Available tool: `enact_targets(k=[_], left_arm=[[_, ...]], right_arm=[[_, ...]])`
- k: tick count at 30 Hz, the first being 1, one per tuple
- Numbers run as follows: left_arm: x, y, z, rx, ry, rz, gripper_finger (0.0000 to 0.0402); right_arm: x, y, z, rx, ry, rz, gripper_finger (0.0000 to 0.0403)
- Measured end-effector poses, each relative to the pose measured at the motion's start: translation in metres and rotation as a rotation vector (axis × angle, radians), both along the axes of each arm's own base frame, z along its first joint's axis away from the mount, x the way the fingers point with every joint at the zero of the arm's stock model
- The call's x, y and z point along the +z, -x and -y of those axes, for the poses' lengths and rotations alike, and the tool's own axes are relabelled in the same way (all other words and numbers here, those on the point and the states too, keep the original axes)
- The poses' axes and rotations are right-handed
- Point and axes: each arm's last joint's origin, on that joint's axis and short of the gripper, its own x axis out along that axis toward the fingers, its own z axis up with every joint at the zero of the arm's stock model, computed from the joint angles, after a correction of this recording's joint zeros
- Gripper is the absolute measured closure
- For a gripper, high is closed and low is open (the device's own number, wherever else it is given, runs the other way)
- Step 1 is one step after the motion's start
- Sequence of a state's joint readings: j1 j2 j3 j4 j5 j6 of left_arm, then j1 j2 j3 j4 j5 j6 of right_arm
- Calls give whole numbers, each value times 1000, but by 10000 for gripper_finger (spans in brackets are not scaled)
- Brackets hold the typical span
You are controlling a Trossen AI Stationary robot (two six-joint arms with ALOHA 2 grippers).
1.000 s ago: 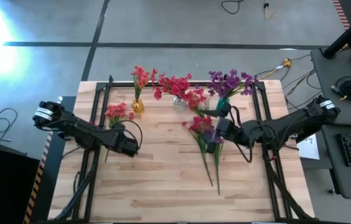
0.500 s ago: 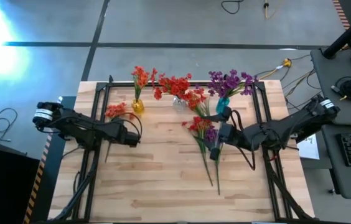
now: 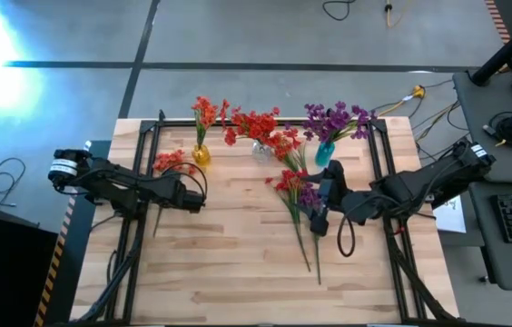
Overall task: Sort flowers into vase by color
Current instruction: Put the orange flowers into the yellow vase
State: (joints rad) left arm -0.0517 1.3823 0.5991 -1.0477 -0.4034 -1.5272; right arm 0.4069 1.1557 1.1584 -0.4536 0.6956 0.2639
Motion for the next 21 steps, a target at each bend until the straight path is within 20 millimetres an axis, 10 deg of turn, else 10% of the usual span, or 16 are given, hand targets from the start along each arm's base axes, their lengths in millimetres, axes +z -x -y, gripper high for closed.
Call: enact_targets(k=[21], left_arm=[[-17,-6,0,0,-4,-62,175]], right_arm=[[-4,-1,-2,34,-97,-15,62]])
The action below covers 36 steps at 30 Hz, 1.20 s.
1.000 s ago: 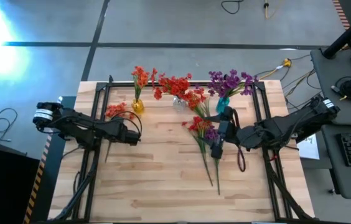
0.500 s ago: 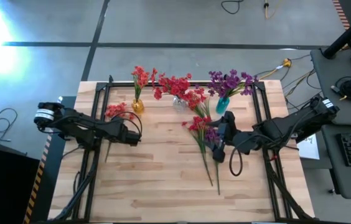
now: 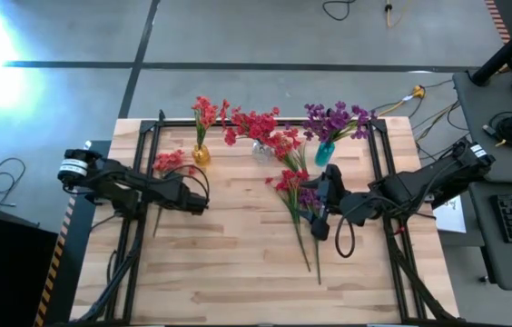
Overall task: Sort flowers into vase by color
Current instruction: Put the orange flowers into the yellow vase
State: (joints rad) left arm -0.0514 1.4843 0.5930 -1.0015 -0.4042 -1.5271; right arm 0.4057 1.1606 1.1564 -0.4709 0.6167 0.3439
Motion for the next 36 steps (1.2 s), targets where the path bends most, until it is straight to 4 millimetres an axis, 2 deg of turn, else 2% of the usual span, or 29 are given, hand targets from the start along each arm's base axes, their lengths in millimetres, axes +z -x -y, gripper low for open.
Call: enact_targets(k=[19,30,36], left_arm=[[-26,-6,-1,24,-35,-123,175],[-9,-32,2,-27,47,-53,202],[1,-49,15,-118,228,-9,209]], right_arm=[[0,0,0,15,39,-13,67],[-1,0,0,25,62,-21,69],[-3,1,1,27,75,-50,71]])
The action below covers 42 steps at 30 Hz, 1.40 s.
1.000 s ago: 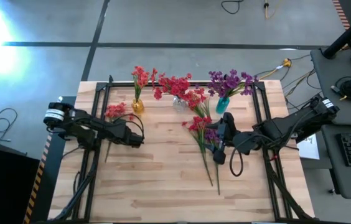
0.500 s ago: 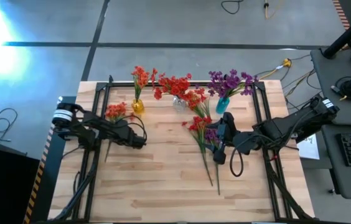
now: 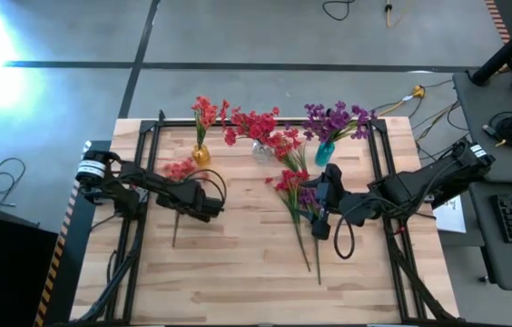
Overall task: Sort flowers into vase by color
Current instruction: Put the orange flowers into the yellow vase
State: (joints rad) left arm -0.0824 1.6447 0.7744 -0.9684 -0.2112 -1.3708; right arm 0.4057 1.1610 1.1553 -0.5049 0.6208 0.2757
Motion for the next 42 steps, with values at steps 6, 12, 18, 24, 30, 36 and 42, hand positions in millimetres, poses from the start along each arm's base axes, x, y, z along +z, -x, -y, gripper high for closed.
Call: enact_targets(k=[6,12,18,24,30,36,42], left_arm=[[16,-11,20,-75,19,40,210],[34,-14,29,-57,-35,14,210],[38,-8,27,6,-157,-2,185],[28,0,23,17,-160,6,169],[15,9,21,34,-140,105,169],[4,19,19,91,-157,109,170],[-1,17,19,95,-150,151,208]], right_arm=[[-2,1,1,-1,9,-24,73],[-4,2,1,1,21,-44,74],[-4,2,1,7,31,-47,74],[-4,2,1,16,46,-52,74],[-4,2,1,20,53,-54,74],[-4,2,1,21,55,-55,74],[-4,2,1,21,56,-55,74]])
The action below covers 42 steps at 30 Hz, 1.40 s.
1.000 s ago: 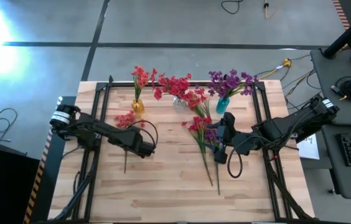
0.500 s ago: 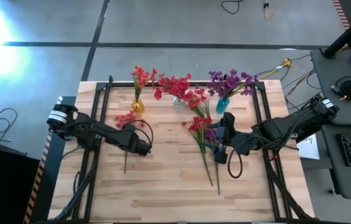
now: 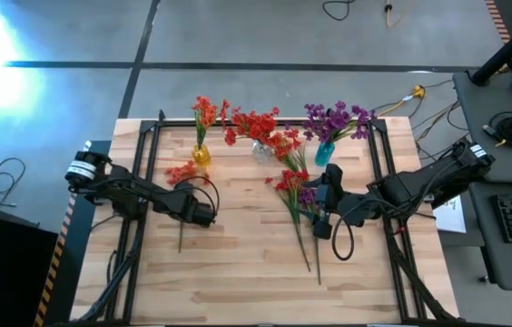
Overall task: Sort flowers into vase by color
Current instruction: Put the orange flowers into the yellow vase
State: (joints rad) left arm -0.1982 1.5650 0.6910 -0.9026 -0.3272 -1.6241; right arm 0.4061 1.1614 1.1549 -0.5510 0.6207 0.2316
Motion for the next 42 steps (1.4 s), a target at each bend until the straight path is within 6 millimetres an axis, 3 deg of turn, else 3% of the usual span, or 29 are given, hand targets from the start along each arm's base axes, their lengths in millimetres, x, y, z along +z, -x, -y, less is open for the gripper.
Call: enact_targets(k=[13,21,27,33,42], left_arm=[[2,1,3,-34,-8,-5,391],[18,3,36,-115,92,30,400],[42,-3,78,-363,57,140,401],[75,-7,119,-711,-239,339,401],[118,-10,144,-891,-694,490,402]], right_arm=[[-1,0,0,0,2,-5,74],[-4,2,1,-1,16,-43,74],[-5,3,0,4,23,-47,74],[-20,4,0,5,34,-85,74],[-41,7,-1,-25,5,-119,74]])
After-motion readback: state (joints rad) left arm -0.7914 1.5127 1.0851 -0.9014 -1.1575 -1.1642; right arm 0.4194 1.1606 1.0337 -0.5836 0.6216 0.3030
